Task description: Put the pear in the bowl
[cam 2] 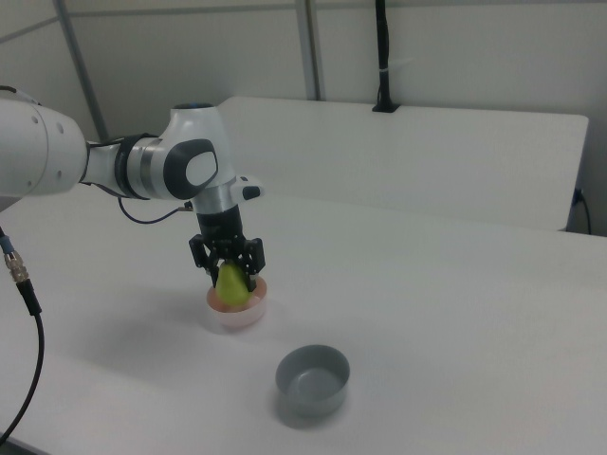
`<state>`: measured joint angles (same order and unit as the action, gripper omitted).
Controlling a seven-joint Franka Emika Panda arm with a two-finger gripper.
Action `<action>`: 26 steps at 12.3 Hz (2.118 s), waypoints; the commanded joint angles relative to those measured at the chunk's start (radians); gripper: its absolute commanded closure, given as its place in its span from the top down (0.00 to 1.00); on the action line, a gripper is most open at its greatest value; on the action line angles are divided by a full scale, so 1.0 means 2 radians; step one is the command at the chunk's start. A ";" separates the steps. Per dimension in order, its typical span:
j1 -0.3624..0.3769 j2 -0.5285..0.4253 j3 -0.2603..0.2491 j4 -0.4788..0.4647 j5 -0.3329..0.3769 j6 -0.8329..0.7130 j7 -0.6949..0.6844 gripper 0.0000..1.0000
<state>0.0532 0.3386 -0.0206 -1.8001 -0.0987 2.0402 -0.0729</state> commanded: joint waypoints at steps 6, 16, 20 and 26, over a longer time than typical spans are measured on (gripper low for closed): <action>0.003 -0.006 -0.003 -0.010 0.002 0.012 0.005 0.95; 0.008 -0.060 -0.003 0.053 0.003 -0.091 0.018 1.00; 0.007 -0.115 0.000 0.082 0.003 -0.156 0.034 1.00; 0.003 -0.175 -0.011 0.082 0.022 -0.225 0.034 1.00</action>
<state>0.0573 0.0350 -0.0260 -1.6231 -0.0865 1.6415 -0.0216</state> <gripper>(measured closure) 0.000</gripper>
